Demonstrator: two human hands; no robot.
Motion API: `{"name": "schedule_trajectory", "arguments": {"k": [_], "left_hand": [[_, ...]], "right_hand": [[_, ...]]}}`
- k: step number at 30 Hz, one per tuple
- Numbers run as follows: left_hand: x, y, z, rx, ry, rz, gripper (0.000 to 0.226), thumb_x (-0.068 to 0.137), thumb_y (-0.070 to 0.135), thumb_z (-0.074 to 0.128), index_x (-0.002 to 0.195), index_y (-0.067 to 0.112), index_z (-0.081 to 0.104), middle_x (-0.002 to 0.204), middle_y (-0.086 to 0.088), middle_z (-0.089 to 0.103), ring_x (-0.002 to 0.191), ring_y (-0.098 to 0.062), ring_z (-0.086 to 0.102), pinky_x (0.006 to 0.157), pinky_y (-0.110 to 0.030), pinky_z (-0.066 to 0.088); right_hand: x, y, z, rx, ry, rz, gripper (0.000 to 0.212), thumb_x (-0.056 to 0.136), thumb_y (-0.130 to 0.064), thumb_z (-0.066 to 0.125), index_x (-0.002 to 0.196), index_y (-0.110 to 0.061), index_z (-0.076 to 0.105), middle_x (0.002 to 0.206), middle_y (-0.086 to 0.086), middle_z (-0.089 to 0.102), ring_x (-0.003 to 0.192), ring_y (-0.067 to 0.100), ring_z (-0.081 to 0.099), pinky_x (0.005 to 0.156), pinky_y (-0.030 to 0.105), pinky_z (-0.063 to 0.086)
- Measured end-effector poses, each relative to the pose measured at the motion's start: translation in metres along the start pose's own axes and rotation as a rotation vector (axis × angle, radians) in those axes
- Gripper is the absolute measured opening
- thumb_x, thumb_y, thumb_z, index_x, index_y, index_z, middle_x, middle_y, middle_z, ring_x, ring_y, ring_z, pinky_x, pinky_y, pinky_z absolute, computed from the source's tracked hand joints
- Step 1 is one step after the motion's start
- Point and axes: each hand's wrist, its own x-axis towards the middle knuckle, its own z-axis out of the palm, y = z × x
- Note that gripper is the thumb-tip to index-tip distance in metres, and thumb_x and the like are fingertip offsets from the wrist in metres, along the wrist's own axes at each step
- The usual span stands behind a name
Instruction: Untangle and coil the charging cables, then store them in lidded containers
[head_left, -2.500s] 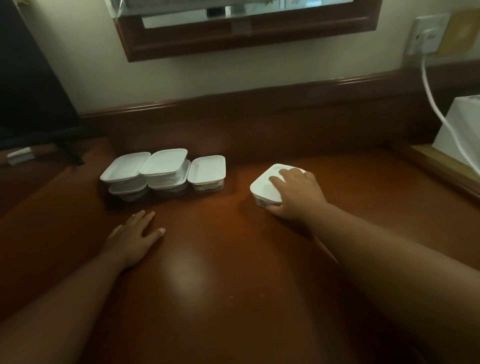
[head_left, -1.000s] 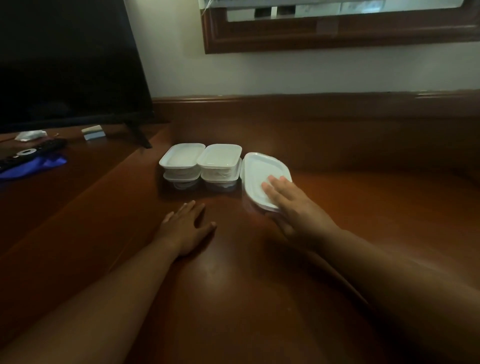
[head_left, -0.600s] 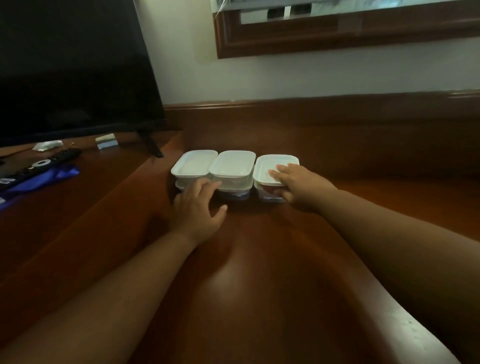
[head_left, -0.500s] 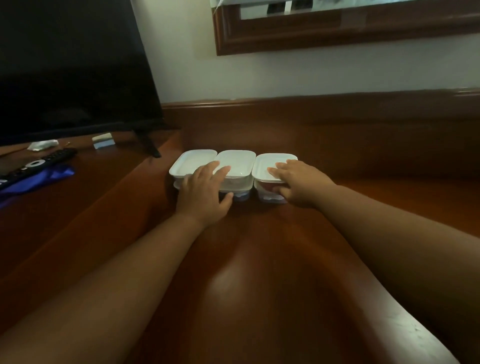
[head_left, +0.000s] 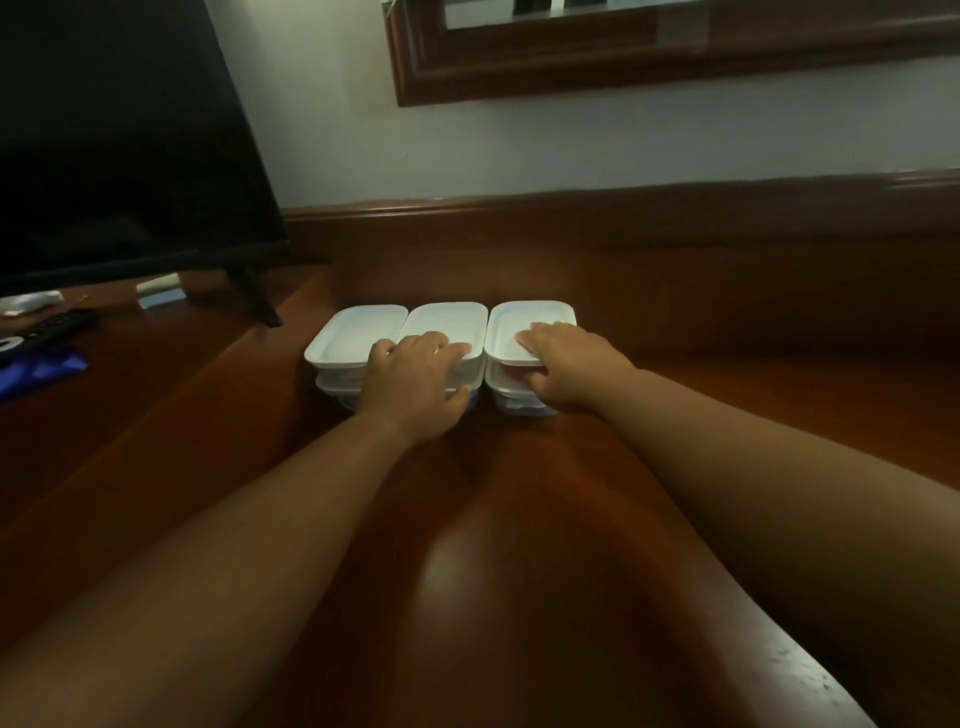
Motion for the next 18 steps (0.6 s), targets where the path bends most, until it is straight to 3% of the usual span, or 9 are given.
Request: {"name": "schedule_trajectory", "arguments": {"k": [6,9,13,18], "left_hand": [[-0.004,-0.024,-0.002,-0.08,0.094,-0.177,0.054,0.095,0.055,0.047,0.144,0.032,0.047,0.152,-0.003,0.044,0.138,-0.026,0.04,0.11,-0.05,0.03],[-0.006,-0.041,-0.002,-0.055,0.001,-0.305,0.055,0.1,0.056,0.031,0.146,0.029,0.044,0.151,-0.004,0.045,0.138,-0.027,0.041,0.111,-0.052,0.028],[-0.008,-0.051,-0.002,-0.074,-0.071,-0.267,0.058,0.1,0.06,0.024,0.146,0.03,0.044,0.149,0.0,0.048,0.137,-0.024,0.043,0.114,-0.054,0.026],[-0.016,-0.051,-0.014,-0.13,-0.055,-0.279,0.058,0.101,0.059,0.026,0.149,0.03,0.04,0.157,-0.001,0.038,0.145,-0.022,0.033,0.118,-0.052,0.021]], "right_hand": [[0.001,-0.003,-0.002,-0.03,-0.026,-0.001,0.054,0.096,-0.035,0.05,0.147,-0.021,0.038,0.151,0.006,0.041,0.137,0.027,0.039,0.109,0.047,0.036],[-0.001,-0.002,-0.005,-0.016,-0.051,0.007,0.057,0.098,-0.034,0.05,0.151,-0.022,0.032,0.156,0.005,0.035,0.142,0.027,0.032,0.116,0.05,0.026],[-0.004,-0.002,-0.006,-0.021,-0.086,-0.007,0.062,0.099,-0.035,0.051,0.154,-0.023,0.025,0.162,0.004,0.024,0.149,0.026,0.019,0.12,0.054,0.01],[-0.014,-0.002,-0.008,-0.062,-0.04,-0.019,0.071,0.098,-0.042,0.052,0.157,-0.026,0.015,0.165,0.007,0.012,0.152,0.025,0.009,0.121,0.052,0.004]]}}
